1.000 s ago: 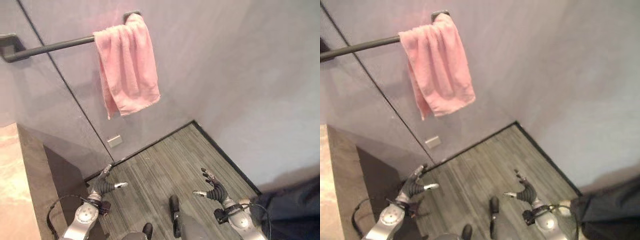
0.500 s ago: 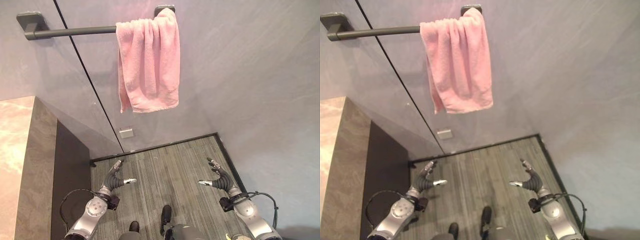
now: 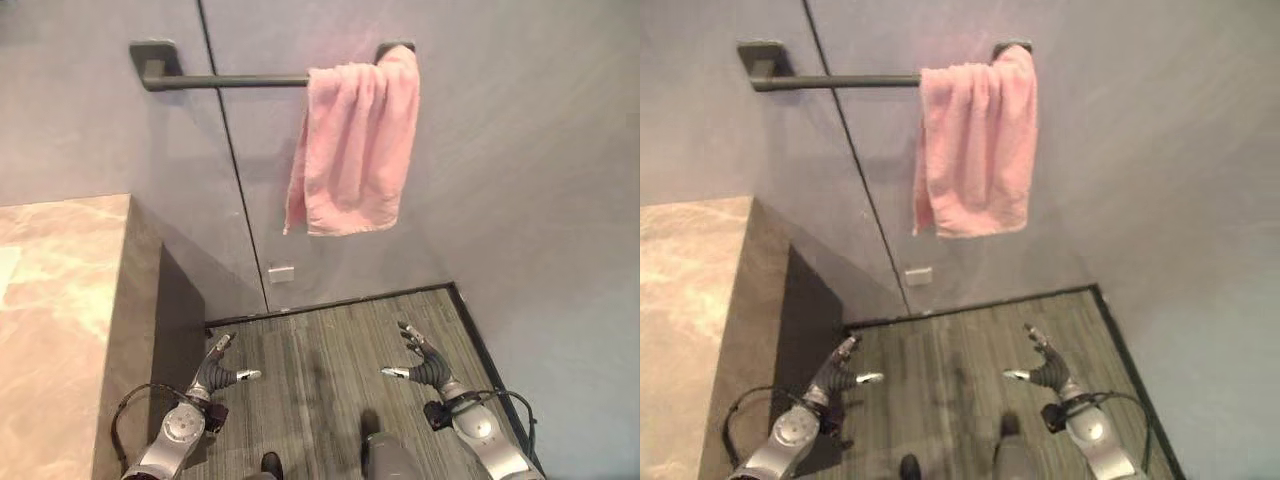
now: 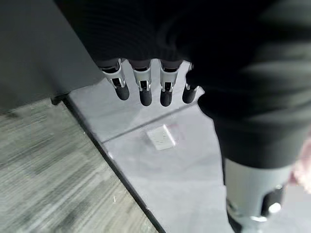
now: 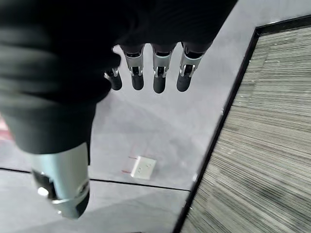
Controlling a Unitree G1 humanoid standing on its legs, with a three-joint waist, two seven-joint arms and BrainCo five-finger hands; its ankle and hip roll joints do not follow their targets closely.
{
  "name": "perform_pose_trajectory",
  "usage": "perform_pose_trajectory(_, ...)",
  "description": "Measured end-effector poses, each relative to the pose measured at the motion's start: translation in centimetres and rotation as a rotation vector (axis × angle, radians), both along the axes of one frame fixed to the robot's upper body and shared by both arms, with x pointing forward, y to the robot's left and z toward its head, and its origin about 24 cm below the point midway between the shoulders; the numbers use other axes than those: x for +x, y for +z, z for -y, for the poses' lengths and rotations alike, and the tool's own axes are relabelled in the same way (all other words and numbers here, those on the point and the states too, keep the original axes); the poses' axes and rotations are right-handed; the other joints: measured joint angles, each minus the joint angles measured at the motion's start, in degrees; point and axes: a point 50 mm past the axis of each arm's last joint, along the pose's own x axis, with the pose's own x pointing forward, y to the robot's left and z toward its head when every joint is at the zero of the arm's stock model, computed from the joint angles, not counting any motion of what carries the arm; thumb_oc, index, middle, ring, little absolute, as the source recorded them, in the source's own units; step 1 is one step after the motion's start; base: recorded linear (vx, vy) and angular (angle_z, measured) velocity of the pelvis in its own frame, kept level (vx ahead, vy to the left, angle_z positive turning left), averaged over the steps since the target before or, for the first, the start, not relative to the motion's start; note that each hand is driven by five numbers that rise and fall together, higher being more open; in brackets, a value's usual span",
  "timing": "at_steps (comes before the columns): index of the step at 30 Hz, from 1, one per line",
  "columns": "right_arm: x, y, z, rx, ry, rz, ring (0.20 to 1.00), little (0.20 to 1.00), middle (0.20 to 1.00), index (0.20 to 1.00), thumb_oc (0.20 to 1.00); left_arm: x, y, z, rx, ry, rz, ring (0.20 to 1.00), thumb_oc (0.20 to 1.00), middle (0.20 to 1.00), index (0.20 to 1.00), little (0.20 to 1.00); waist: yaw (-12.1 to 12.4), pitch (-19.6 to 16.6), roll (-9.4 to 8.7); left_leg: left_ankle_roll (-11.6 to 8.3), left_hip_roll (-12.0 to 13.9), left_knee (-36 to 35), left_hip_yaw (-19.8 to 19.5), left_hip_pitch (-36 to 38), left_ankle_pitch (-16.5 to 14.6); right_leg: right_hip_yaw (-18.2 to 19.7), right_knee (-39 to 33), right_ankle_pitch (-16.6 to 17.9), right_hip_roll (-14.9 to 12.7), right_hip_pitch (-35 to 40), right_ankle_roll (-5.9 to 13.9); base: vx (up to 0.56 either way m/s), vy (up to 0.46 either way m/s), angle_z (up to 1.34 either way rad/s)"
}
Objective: Put brush and paste in cup on sink, flatten towel.
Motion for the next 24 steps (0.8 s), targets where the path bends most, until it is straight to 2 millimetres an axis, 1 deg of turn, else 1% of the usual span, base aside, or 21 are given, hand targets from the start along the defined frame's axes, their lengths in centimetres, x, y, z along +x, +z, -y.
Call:
perform_pose_trajectory(1,-1.0,-0.6,0.2,-0.002,-0.008,-0.034,1.000,1.000,1.000,1.000,1.000,-0.3,-0.4,0.0,-0.002,0.009,-0.015,1.000,1.000,1.000,1.000,1.000,-0.2,-0.3,-0.55,-1.08,0.9,-0.9,-1.7,1.3,0.3,-0.1,-2.5,0.7,1.9,3.8,0.08,0.08,-0.236,0.64)
perform_pose_trajectory(2,-1.8,-1.1,0.3,-0.005,-0.009,-0.063,1.000,1.000,1.000,1.000,1.000,-0.4,-0.4,0.0,-0.005,0.013,-0.015,1.000,1.000,1.000,1.000,1.000,0.4,-1.1,-1.94,-2.29,1.3,-2.8,-2.6,2.7,0.8,0.7,-3.7,2.6,4.1,6.3,-3.29,0.04,-0.121,0.73)
perform_pose_trajectory(3,-2.0,-1.4,1.0,-0.027,-0.017,-0.077,1.000,1.000,1.000,1.000,1.000,-0.8,-0.8,0.7,-0.026,0.016,-0.028,1.000,1.000,1.000,1.000,1.000,0.9,-2.0,-0.50,-1.97,3.6,-4.4,-3.5,2.7,1.2,-0.6,-4.7,2.0,6.3,6.9,-3.61,0.03,-0.110,0.43)
perform_pose_trajectory(4,-2.0,-1.3,1.5,-0.046,-0.021,-0.075,1.000,1.000,1.000,1.000,1.000,-1.2,-0.9,1.0,-0.035,0.010,-0.030,1.000,1.000,1.000,1.000,1.000,1.1,-2.4,-0.34,-2.58,5.1,-5.1,-4.3,2.6,1.6,-1.0,-5.9,2.5,8.1,6.8,-5.38,0.03,-0.090,0.10)
perform_pose_trajectory(5,-1.2,-0.7,1.8,-0.061,-0.016,-0.048,1.000,1.000,1.000,1.000,1.000,-1.5,-1.1,1.1,-0.038,0.008,-0.042,1.000,1.000,1.000,1.000,1.000,1.7,-2.0,0.37,-2.65,5.2,-5.0,-5.4,2.2,2.0,-1.0,-6.7,3.4,9.2,6.5,-6.48,0.05,-0.114,-0.03)
perform_pose_trajectory(6,-0.5,-0.4,2.0,-0.074,-0.019,-0.031,1.000,1.000,1.000,1.000,1.000,-1.6,-1.3,1.3,-0.045,0.011,-0.049,1.000,1.000,1.000,1.000,1.000,1.4,-1.5,1.35,-2.60,5.8,-5.1,-5.1,1.9,2.1,-1.6,-7.6,4.2,10.0,6.8,-7.06,0.03,-0.063,-0.07)
perform_pose_trajectory(7,-0.2,-0.2,2.4,-0.092,-0.024,-0.020,1.000,1.000,1.000,1.000,1.000,-1.6,-1.4,1.7,-0.058,0.010,-0.049,1.000,1.000,1.000,1.000,1.000,1.4,-1.3,2.21,-2.60,6.5,-5.2,-5.3,1.7,2.4,-1.5,-7.6,4.3,10.8,6.6,-7.24,0.03,-0.069,0.00)
perform_pose_trajectory(8,0.1,0.1,2.7,-0.112,-0.022,-0.007,1.000,1.000,1.000,1.000,1.000,-1.6,-1.5,2.1,-0.071,0.011,-0.049,1.000,1.000,1.000,1.000,1.000,1.6,-1.4,2.80,-2.54,6.8,-4.6,-5.3,1.8,3.3,-1.7,-7.6,4.1,11.1,6.9,-7.73,0.02,-0.055,-0.03)
perform_pose_trajectory(11,0.1,0.0,2.9,-0.118,-0.031,-0.009,1.000,1.000,1.000,1.000,1.000,-1.3,-1.3,2.4,-0.080,0.010,-0.038,1.000,1.000,1.000,1.000,1.000,1.5,-1.7,3.75,-2.53,6.8,-5.1,-5.5,1.8,3.4,-2.0,-7.6,4.1,11.4,6.9,-7.78,0.03,-0.023,0.08)
perform_pose_trajectory(12,-0.1,-0.3,2.9,-0.119,-0.035,-0.021,1.000,1.000,1.000,1.000,1.000,-1.0,-1.2,2.5,-0.080,0.009,-0.028,1.000,1.000,1.000,1.000,1.000,1.4,-2.0,4.16,-2.68,6.7,-6.3,-6.0,2.0,3.3,-2.7,-7.7,4.2,11.1,6.9,-7.67,0.04,0.000,0.22)
perform_pose_trajectory(14,-0.3,-0.6,2.9,-0.114,-0.043,-0.035,1.000,1.000,1.000,1.000,1.000,-0.9,-1.1,2.5,-0.080,0.009,-0.025,1.000,1.000,1.000,1.000,1.000,1.6,-2.2,3.85,-2.89,6.0,-6.6,-6.5,1.9,3.3,-3.0,-7.7,4.4,10.4,7.0,-7.33,0.04,0.007,0.17)
perform_pose_trajectory(17,-0.5,-0.9,2.6,-0.105,-0.047,-0.044,1.000,1.000,1.000,1.000,1.000,-1.4,-1.4,2.3,-0.078,0.018,-0.041,1.000,1.000,1.000,1.000,1.000,1.6,-2.5,3.51,-2.88,5.0,-6.6,-6.6,1.9,3.3,-3.0,-7.7,4.6,9.4,7.0,-6.98,0.01,0.006,0.03)
perform_pose_trajectory(19,-0.8,-1.4,2.6,-0.104,-0.054,-0.067,1.000,1.000,1.000,1.000,1.000,-1.7,-1.5,2.1,-0.076,0.023,-0.049,1.000,1.000,1.000,1.000,1.000,1.7,-2.6,3.24,-2.86,4.0,-6.6,-6.6,1.9,3.3,-2.9,-7.7,4.8,8.4,7.0,-6.56,0.02,0.006,0.04)
perform_pose_trajectory(24,-1.5,-2.2,2.1,-0.092,-0.051,-0.107,1.000,1.000,1.000,1.000,1.000,-2.4,-1.9,1.9,-0.081,0.038,-0.068,1.000,1.000,1.000,1.000,1.000,1.7,-3.9,3.05,-2.69,3.5,-6.6,-6.6,1.9,3.2,-2.9,-7.7,4.8,7.7,7.0,-6.24,0.00,0.000,0.00)
